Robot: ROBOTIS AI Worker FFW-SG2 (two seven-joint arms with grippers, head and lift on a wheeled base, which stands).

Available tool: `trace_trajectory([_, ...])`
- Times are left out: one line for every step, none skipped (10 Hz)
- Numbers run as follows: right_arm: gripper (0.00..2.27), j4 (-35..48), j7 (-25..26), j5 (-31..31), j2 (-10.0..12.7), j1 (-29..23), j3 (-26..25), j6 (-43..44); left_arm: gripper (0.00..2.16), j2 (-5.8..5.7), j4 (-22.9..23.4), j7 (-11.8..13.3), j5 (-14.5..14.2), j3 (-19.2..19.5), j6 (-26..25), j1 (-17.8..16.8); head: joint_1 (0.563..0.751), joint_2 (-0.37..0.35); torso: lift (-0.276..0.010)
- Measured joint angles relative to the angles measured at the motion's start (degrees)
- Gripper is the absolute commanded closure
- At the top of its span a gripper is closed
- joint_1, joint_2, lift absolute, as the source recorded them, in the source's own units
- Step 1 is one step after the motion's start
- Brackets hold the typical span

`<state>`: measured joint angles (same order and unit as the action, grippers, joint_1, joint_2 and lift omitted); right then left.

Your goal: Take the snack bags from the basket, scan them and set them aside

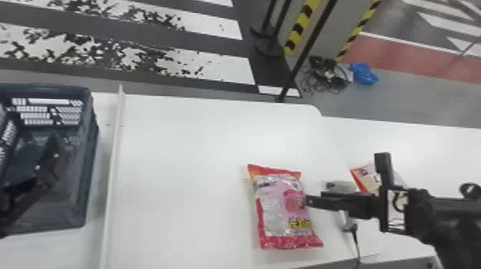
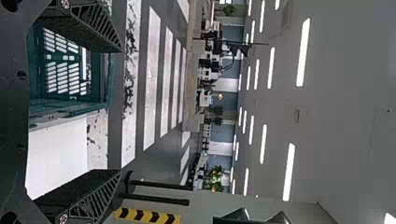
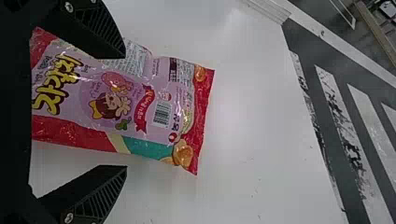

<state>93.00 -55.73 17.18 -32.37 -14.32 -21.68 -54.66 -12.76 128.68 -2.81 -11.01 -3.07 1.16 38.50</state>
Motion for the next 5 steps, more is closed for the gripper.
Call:
trace_trajectory([0.09,-2.97,-0.6,-0.85,-0.77,2.22,2.63,-0.14,0.07,-0.03,-0.04,-0.01,0.02,0.02,-0.57,-0.06,0.695,-0.303,-0.075])
trace_trajectory([0.09,-4.68,-0.8,-1.88,-0.97,3.59,4.75,-0.01,0.07,-0.01,-0.03,-0.06,0.05,0.05,-0.98,-0.14,0.695,-0.295,-0.075])
trace_trajectory([0.09,-6.27,-1.3,-3.14,-1.11,5.0,6.96,0.3,0.07,0.07,-0.01,-0.06,0.1,0.03,-1.24,-0.31,0.695,-0.286,-0.075])
trace_trajectory([0.09,-7.61,-1.68,-3.83,-1.44,5.96,8.49,1.03,0.07,0.1,0.0,-0.08,0.11,0.01,-1.47,-0.49,0.695,-0.282,-0.075])
trace_trajectory([0.31,-9.47,-2.68,-4.13,-1.99,7.19,10.16,1.64,0.07,0.11,-0.01,-0.09,0.11,-0.01,-1.8,-0.78,0.695,-0.279,-0.075])
